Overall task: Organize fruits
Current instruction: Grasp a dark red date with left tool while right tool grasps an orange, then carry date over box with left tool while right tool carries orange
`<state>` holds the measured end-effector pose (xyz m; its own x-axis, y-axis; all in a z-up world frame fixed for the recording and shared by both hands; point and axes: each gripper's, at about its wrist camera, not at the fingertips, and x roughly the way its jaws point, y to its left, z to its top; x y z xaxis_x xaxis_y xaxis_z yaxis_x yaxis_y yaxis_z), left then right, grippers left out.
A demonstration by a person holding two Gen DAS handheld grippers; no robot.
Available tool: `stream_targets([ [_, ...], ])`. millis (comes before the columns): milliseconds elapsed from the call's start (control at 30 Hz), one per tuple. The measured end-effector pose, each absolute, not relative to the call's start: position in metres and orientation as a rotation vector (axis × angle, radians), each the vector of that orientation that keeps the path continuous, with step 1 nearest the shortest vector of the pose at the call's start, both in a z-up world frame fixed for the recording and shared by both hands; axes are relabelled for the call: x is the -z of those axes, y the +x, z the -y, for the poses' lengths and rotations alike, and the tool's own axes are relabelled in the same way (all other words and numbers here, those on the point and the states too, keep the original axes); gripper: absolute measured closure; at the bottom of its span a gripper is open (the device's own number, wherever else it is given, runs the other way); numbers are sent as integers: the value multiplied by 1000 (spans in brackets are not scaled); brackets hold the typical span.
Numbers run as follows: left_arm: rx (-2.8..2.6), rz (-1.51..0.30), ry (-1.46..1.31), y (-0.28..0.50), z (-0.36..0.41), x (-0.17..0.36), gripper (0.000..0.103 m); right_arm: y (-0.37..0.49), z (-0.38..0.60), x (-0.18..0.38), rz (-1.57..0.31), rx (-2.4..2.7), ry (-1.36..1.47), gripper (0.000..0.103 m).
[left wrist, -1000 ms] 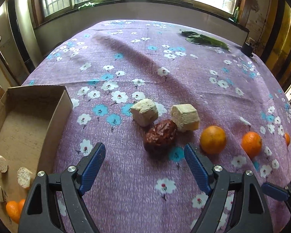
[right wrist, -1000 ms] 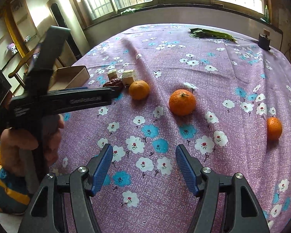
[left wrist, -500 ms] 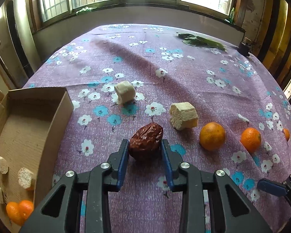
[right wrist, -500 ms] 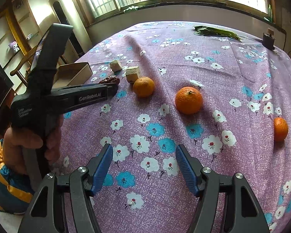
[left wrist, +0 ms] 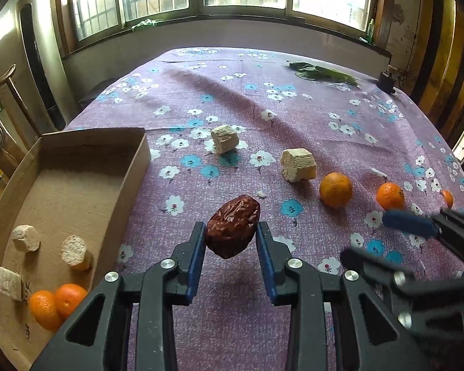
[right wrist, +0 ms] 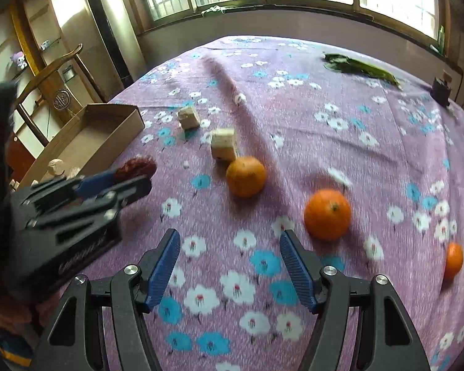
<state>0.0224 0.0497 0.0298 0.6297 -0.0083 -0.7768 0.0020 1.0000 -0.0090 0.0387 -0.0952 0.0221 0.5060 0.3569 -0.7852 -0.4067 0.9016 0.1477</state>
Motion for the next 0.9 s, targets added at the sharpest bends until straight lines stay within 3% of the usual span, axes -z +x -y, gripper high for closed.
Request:
stream_targets([
  [267, -2, -884, -21, 11, -64, -34, 71, 73, 78, -16, -941, -432, -130, 32],
  [400, -1, -893, -31, 10, -68, -32, 71, 84, 78, -9, -949, -413, -149, 59],
  [533, -1, -893, -31, 8, -68, -32, 71, 81, 78, -8, -951, -432, -153, 67],
  [900, -5, -851, -27, -13, -70, -48, 71, 24, 91, -33, -897, -472, -100, 67],
])
